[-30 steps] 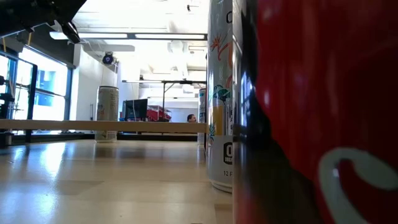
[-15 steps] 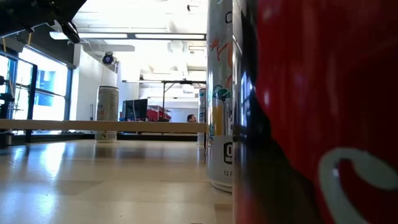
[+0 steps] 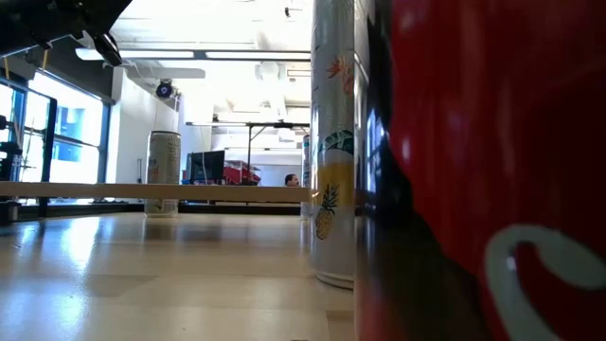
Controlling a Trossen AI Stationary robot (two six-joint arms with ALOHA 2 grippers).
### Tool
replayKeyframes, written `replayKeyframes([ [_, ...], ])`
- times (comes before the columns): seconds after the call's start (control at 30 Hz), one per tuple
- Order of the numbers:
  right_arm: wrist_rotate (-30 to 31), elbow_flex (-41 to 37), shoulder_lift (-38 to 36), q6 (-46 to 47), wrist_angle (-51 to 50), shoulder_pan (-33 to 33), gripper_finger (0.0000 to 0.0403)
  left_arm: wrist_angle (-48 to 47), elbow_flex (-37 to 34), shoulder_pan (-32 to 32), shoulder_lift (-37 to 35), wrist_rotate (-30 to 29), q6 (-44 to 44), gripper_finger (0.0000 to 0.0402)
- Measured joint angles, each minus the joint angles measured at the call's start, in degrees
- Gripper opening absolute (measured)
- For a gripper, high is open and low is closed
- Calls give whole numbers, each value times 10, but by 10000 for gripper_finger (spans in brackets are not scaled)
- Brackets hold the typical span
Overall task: Place canned beverage on shelf
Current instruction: Put the top red soda can on the shelf
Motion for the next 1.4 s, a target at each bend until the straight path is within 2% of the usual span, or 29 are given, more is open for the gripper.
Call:
replayKeyframes([
  [0.2,24,0,0,-7,0,0,351,0,0,0,0,0,0,7],
  [0.33,43,-1,-3,-39,2,3,308,0,0,0,0,0,0,7],
  [0.5,40,-2,-11,-38,2,4,256,0,0,0,0,0,0,7],
  [1.0,11,-2,-69,-27,0,4,254,0,0,0,0,0,0,7],
  [1.23,15,-2,-114,-71,1,5,254,0,0,0,0,0,0,7],
  [1.3,21,-2,-125,-71,0,6,254,0,0,0,0,0,0,8],
  [1.4,62,-2,-144,-77,0,10,254,0,0,0,0,0,0,7],
])
